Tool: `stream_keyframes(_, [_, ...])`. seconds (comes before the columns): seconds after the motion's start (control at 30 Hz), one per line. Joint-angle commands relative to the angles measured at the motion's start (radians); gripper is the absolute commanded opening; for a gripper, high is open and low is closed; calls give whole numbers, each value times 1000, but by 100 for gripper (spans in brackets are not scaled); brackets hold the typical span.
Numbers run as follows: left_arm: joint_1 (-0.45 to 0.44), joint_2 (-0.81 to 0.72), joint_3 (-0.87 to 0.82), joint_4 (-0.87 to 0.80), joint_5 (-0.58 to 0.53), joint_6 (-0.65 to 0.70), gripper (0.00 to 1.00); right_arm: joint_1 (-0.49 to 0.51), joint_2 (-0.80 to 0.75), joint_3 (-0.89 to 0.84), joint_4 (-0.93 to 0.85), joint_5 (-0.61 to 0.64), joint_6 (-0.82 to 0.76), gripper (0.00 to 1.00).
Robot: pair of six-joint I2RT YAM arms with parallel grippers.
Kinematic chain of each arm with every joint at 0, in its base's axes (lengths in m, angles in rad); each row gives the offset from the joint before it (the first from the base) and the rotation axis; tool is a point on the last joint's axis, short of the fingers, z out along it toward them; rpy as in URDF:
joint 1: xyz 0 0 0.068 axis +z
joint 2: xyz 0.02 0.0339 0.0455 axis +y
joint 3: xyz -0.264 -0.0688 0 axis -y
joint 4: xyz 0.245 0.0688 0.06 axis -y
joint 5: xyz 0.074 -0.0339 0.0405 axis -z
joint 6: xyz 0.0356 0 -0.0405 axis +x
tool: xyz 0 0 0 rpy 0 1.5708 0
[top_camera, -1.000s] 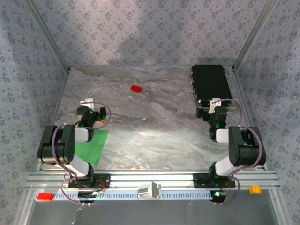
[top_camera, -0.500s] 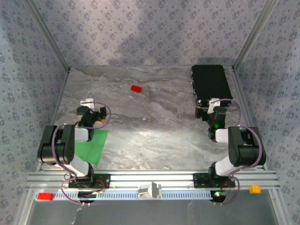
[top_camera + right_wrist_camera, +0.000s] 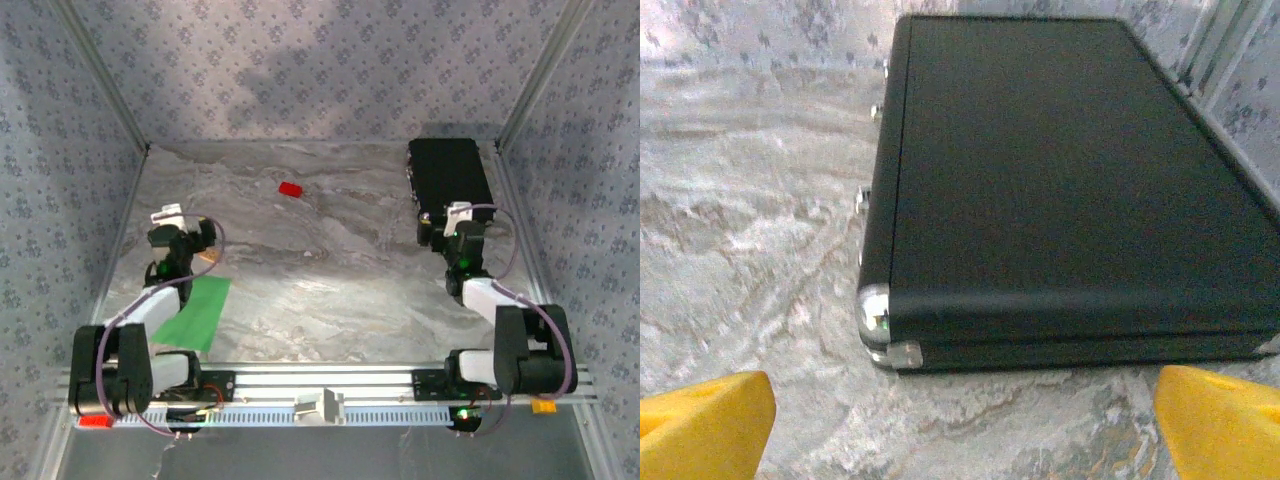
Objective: Fold a paper plane with a square sheet of paper (pick it up from the middle)
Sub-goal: Move the square sheet of paper to the center of the table.
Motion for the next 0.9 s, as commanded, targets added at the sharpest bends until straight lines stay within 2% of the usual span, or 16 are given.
stream_keyframes(0.0, [6, -83, 92, -316, -121, -249, 100, 50, -77, 93, -309, 92, 85, 99])
stream_keyframes(0.07, [7, -120, 131, -462, -136, -362, 100, 61, -114, 150, -443, 63, 175, 99])
stream_keyframes(0.13, [6, -156, 170, -648, -120, -470, 100, 61, -131, 211, -569, -38, 273, 99])
stream_keyframes(0.17, [7, -168, 180, -709, -102, -500, 100, 57, -136, 232, -615, -93, 305, 99])
stream_keyframes(0.27, [7, -216, 165, -805, 18, -553, 100, 55, -164, 254, -714, -148, 532, 99])
stream_keyframes(0.33, [6, -248, 119, -852, 99, -641, 100, 58, -176, 214, -641, -333, 585, 99])
stream_keyframes(0.4, [4, -275, 78, -892, 155, -690, 100, 102, -195, 159, -560, -395, 661, 99])
stream_keyframes(0.53, [3, -347, -3, -954, 175, -746, 100, 261, -257, 125, -590, -285, 698, 99])
stream_keyframes(0.63, [1, -393, -48, -972, 191, -756, 100, 349, -277, 105, -582, -251, 712, 99])
stream_keyframes(0.87, [-18, -421, -93, -1023, 219, -727, 100, 488, -281, 73, -582, -190, 734, 99])
